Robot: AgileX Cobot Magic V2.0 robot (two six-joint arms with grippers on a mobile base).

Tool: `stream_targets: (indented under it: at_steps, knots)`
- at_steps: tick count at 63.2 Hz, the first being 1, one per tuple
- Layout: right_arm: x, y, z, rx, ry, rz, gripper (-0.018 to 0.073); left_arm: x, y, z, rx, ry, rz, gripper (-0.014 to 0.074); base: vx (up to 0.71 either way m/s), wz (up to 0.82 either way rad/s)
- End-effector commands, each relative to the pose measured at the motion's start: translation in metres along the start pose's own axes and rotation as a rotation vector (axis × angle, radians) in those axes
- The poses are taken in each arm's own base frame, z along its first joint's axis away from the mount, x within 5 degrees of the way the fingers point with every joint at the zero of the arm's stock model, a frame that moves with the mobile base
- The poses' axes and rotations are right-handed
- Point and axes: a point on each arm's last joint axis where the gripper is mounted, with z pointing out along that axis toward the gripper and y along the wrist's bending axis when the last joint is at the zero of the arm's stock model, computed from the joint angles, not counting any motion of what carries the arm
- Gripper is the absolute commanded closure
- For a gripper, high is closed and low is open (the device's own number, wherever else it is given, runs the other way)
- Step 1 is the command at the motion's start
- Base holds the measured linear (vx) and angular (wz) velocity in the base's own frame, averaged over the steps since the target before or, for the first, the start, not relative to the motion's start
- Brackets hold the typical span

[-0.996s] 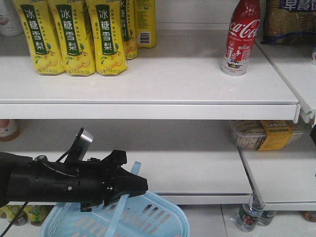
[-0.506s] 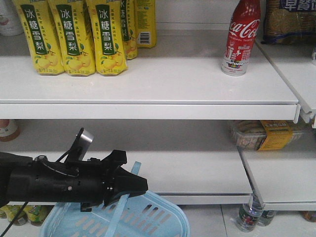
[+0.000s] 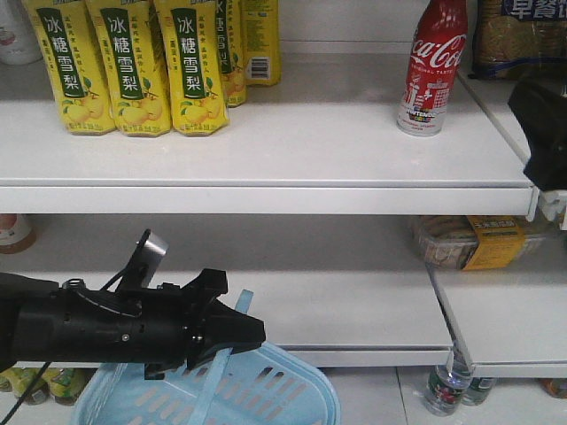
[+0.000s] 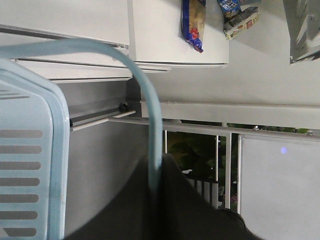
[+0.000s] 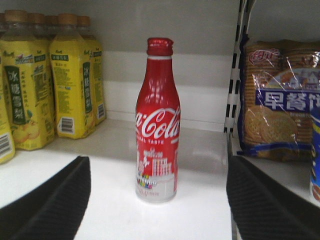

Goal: Place coke in basket with both arms
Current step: 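Reach the right gripper to the red Coca-Cola bottle and close on it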

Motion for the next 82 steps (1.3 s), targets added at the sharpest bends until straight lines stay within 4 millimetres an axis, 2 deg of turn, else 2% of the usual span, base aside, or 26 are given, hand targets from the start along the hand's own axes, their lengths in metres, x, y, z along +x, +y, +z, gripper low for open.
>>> stream_targets:
  at_steps: [1, 15, 34, 49, 82]
  knots:
    - [-0.027, 0.000, 0.012, 0.001, -0.127, -0.015, 0.0010, 0.001, -0.023, -0.007, 0.116, -0.006, -0.001, 0.0603, 0.00, 0.00]
    - [-0.037, -0.001, 0.047, 0.000, -0.111, -0.015, 0.0010, 0.001, -0.023, -0.007, 0.116, -0.006, -0.001, 0.0603, 0.00, 0.00]
    - [-0.049, -0.001, 0.082, 0.000, -0.111, -0.015, 0.0010, 0.001, -0.023, -0.007, 0.116, -0.006, -0.001, 0.0603, 0.00, 0.00]
    - [-0.055, -0.001, 0.104, 0.000, -0.117, -0.016, 0.0010, 0.001, -0.023, -0.007, 0.116, -0.006, -0.001, 0.0603, 0.00, 0.00]
    - [-0.053, -0.001, 0.146, 0.000, -0.122, -0.015, 0.0010, 0.001, -0.023, -0.007, 0.116, -0.006, -0.001, 0.0603, 0.00, 0.00]
